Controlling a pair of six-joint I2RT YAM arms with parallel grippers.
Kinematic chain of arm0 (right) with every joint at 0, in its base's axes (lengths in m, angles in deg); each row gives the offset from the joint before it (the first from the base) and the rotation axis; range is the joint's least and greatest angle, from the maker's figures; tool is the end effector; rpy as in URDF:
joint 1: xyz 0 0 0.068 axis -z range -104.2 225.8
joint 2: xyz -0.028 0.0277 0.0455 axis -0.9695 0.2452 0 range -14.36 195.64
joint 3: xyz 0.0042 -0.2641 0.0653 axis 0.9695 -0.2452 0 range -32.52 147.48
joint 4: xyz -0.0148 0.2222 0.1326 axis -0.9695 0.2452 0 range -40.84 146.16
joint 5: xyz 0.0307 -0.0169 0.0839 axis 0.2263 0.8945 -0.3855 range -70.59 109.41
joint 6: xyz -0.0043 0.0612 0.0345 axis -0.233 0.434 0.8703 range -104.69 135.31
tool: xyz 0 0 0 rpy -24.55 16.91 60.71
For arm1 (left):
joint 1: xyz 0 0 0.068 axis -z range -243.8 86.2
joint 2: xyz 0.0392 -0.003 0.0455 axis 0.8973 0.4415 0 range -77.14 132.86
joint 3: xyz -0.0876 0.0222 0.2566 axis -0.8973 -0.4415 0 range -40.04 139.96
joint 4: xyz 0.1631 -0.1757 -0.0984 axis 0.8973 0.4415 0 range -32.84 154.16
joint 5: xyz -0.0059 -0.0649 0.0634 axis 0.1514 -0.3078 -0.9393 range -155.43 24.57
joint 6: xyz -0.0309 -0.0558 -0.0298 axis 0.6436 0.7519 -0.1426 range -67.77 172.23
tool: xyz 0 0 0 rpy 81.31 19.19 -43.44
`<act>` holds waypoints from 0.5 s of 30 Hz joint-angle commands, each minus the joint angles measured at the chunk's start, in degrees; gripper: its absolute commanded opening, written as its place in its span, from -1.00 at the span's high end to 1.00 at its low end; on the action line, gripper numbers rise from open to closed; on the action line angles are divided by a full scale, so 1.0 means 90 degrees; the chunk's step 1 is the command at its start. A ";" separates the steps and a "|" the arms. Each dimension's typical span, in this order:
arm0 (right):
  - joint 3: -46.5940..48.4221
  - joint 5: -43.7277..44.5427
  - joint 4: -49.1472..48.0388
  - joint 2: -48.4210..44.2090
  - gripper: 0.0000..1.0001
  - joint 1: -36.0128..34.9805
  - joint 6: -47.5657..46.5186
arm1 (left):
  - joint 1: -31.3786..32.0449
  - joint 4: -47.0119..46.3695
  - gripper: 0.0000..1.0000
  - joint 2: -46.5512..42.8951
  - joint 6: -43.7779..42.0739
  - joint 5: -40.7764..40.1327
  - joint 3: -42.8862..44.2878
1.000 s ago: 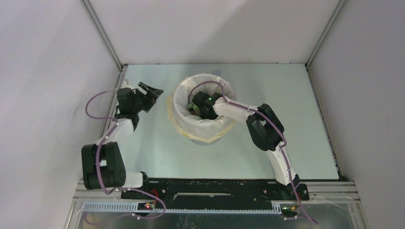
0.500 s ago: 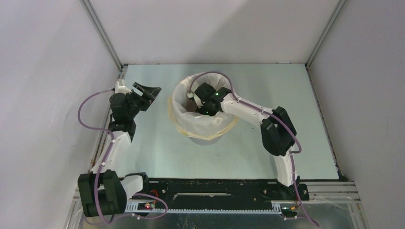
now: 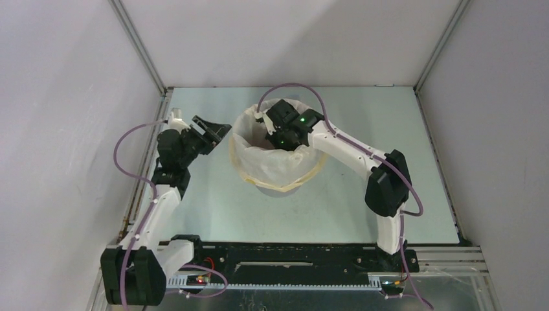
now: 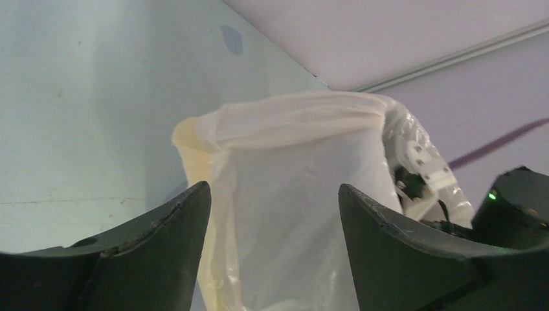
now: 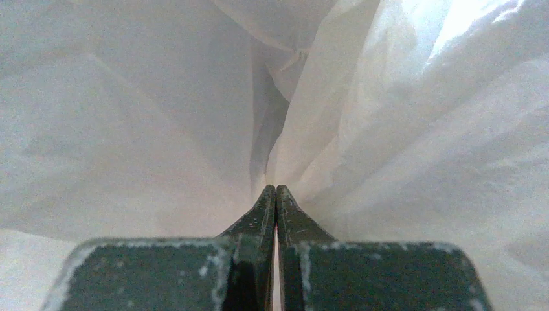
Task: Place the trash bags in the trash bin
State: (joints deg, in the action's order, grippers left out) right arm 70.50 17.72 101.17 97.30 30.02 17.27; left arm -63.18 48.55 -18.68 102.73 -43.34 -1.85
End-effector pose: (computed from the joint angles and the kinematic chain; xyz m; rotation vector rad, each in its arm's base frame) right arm 0.2989 0.3098 0.2664 -1.0050 2.4703 0.3185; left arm 0.2551 -0.0245 0.2844 -0.5117 1.7958 -0.9729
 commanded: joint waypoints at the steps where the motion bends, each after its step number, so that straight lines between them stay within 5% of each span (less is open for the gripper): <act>1: -0.0005 0.0158 0.0042 0.0071 1.00 0.0001 0.0124 | 0.0222 0.0091 -0.57 -0.0463 -0.0201 -0.0209 -0.0036; 15: -0.0637 0.0041 -0.1054 0.0725 1.00 0.0017 0.0441 | 0.0341 0.0628 -0.61 -0.1610 -0.0344 -0.0535 -0.0768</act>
State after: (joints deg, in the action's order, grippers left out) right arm 64.51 18.06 95.02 103.18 30.02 19.98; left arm -60.38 53.32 -32.19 101.66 -48.17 -8.40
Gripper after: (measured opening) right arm 0.007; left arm 0.808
